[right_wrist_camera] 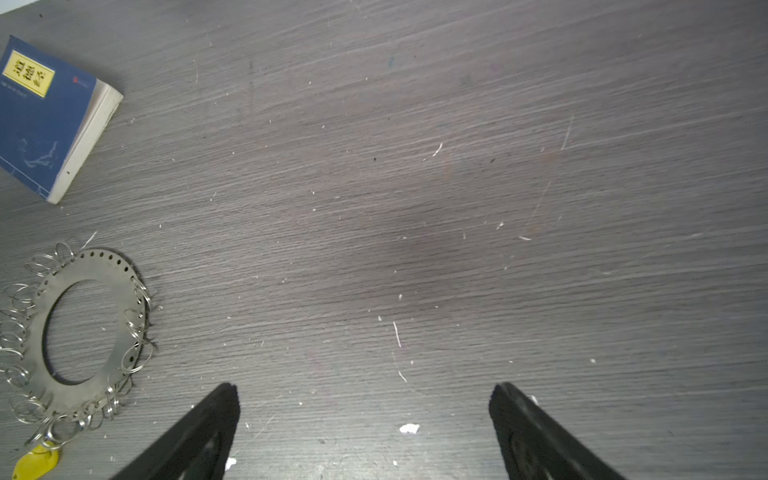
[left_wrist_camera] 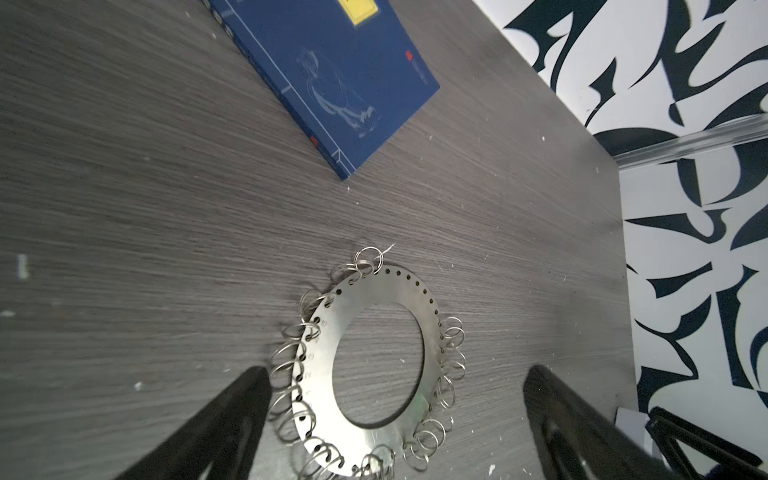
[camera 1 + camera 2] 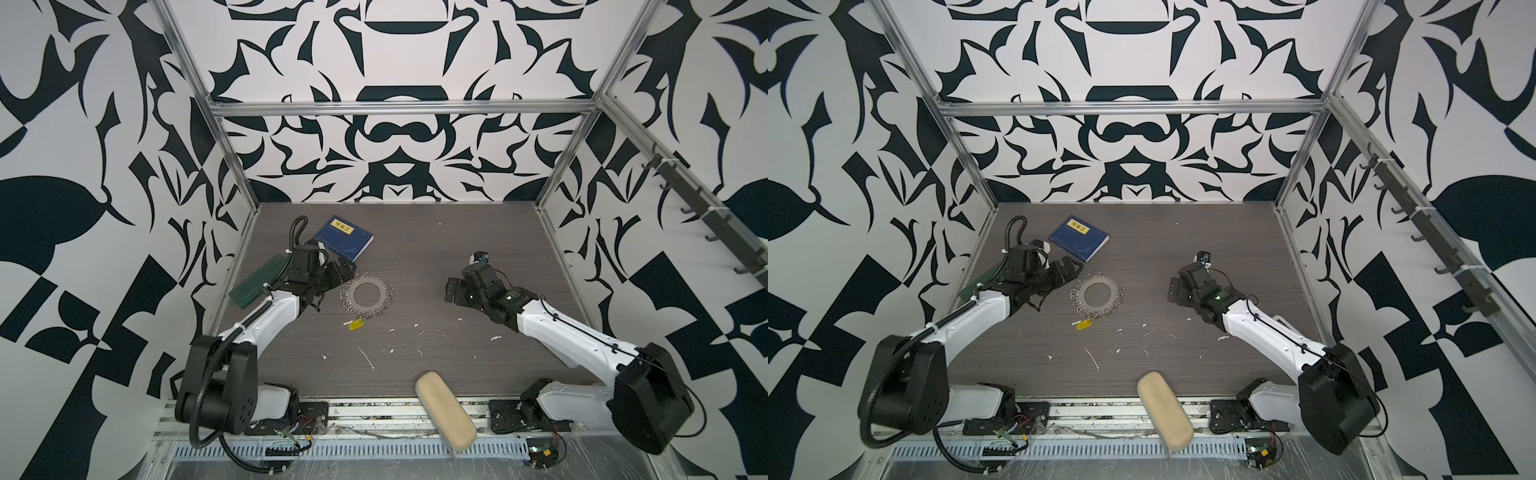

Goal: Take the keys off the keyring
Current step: 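Move both grippers forward toward the steel ring disc with keys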

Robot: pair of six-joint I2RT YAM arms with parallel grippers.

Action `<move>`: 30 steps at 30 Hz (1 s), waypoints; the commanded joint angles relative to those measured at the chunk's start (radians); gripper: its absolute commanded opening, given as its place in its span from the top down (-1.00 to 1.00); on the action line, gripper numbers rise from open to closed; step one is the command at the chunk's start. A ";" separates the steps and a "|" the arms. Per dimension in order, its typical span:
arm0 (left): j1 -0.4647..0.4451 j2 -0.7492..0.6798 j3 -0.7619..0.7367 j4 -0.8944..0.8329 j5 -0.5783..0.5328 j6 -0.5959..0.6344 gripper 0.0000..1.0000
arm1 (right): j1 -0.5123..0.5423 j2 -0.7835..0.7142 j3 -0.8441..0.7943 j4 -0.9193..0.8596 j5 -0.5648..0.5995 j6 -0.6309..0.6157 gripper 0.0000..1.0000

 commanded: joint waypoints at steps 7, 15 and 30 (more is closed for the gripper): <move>0.002 0.206 0.087 0.038 0.063 -0.002 -0.98 | 0.003 0.074 0.123 -0.045 -0.100 -0.012 -0.96; -0.009 0.276 0.082 0.112 0.155 -0.043 -0.99 | 0.003 0.065 0.107 -0.057 -0.098 -0.053 -0.97; -0.271 0.509 0.357 0.188 0.359 -0.109 -0.91 | 0.000 -0.026 0.071 -0.098 -0.050 -0.095 -1.00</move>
